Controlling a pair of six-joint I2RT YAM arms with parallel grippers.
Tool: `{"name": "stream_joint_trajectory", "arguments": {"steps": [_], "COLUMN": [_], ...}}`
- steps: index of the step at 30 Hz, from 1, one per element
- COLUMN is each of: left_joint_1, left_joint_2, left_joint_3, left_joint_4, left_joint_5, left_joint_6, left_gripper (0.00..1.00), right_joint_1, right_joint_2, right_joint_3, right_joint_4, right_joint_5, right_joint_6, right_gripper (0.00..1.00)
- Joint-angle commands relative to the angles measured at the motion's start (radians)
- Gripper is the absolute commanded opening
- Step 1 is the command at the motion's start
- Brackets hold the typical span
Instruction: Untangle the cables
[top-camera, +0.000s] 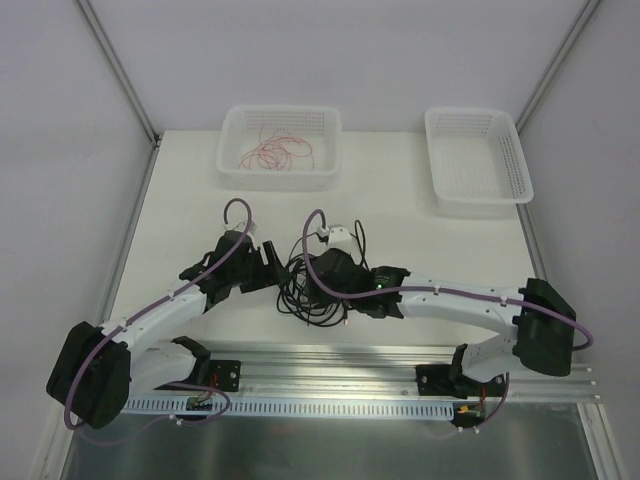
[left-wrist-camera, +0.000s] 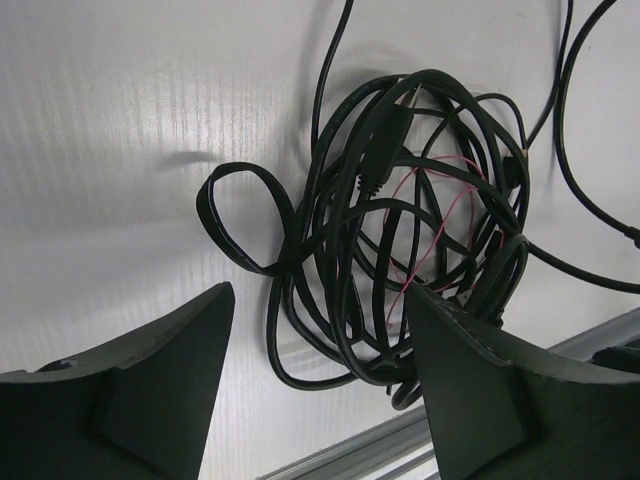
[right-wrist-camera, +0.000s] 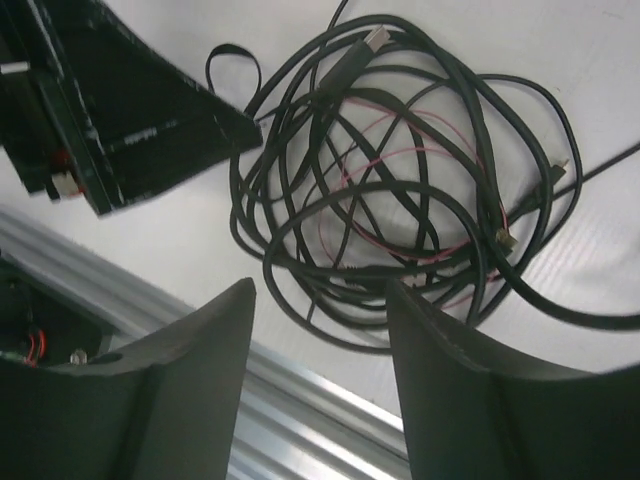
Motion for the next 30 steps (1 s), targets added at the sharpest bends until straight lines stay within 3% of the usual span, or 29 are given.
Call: {"name": "stream_joint_trajectory", "arguments": {"steps": [1, 9, 17, 19, 21, 23, 26, 30], "left_joint_1": [-0.006, -0.023, -0.060, -0.072, -0.075, -0.073, -0.075, -0.072], "left_joint_2": [0.039, 0.084, 0.159, 0.181, 0.185, 0.179, 0.138, 0.029], "left_joint_3": [-0.007, -0.036, -0.053, -0.049, -0.052, -0.055, -0.064, -0.043], "left_joint_4": [0.092, 0.140, 0.195, 0.201, 0.201, 0.200, 0.192, 0.081], "left_joint_5": [0.037, 0.026, 0.005, -0.002, -0.017, -0.028, -0.063, -0.152], "left_joint_6": [-0.048, -0.064, -0.099, -0.102, -0.104, -0.102, -0.093, -0.045], "left_gripper": [0.70, 0.58, 0.43, 0.37, 0.24, 0.16, 0.02, 0.00], "right_joint_1": [0.000, -0.003, -0.001, -0.001, -0.001, 0.000, 0.000, 0.000], "right_joint_2": [0.100, 0.303, 0.340, 0.319, 0.291, 0.236, 0.119, -0.092], "right_joint_3": [0.065, 0.139, 0.114, 0.093, 0.074, 0.050, 0.010, -0.004], "right_joint_4": [0.067, 0.093, 0.144, 0.143, 0.144, 0.117, 0.057, -0.080], "right_joint_5": [0.079, 0.090, 0.084, 0.085, 0.090, 0.107, 0.148, 0.236], "right_joint_6": [0.109, 0.209, 0.185, 0.176, 0.154, 0.122, 0.073, -0.016], "right_gripper": [0.57, 0.48, 0.34, 0.20, 0.07, 0.01, 0.01, 0.01]}}
